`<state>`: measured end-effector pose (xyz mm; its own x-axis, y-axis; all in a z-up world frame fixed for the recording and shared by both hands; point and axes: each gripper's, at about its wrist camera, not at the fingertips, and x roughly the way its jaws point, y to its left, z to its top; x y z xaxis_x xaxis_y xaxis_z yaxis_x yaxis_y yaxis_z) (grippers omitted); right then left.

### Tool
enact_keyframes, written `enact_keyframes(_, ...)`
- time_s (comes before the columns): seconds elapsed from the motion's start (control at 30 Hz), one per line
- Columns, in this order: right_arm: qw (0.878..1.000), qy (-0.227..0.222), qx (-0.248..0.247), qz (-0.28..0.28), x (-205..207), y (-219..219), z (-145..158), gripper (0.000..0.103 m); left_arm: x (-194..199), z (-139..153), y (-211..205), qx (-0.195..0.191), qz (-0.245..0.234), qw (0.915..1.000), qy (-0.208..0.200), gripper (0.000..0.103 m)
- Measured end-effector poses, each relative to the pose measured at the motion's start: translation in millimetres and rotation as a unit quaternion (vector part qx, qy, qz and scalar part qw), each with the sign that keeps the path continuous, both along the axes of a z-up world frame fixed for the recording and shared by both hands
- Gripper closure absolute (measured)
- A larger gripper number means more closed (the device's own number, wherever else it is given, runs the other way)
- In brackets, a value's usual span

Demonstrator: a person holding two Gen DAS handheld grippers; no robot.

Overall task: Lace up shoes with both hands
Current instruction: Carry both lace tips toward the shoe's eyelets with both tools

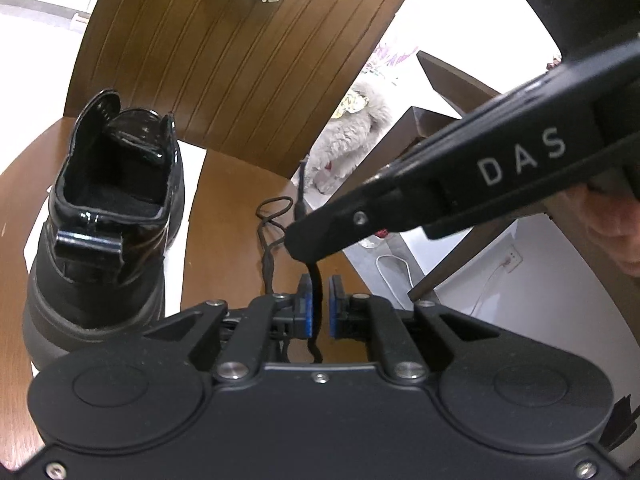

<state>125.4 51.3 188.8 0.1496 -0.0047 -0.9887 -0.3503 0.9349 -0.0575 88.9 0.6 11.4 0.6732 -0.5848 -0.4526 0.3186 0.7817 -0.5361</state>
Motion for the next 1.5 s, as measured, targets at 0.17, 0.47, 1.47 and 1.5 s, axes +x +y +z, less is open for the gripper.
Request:
enact_keyframes(0.17, 1.0, -0.006, -0.008, 0.018, -2, 8, -6, 0.099, -5, 3, 1, 0.0, 0.002, 0.9999, -0.012, 0.098)
enact_keyframes(0.47, 0.999, -0.022, -0.012, 0.021, -7, 11, -12, 0.098, -13, 4, 1, 0.0, -0.007, 0.9996, -0.027, 0.098)
enact_keyframes(1.47, 1.0, 0.009, -0.023, 0.007, 2, 9, -14, 0.1, -16, 10, -11, 0.021, -0.017, 0.9994, -0.021, 0.072)
enact_keyframes(1.5, 1.0, 0.008, -0.024, 0.008, 3, 10, -14, 0.1, -16, 12, -10, 0.026, -0.019, 0.9994, -0.013, 0.048)
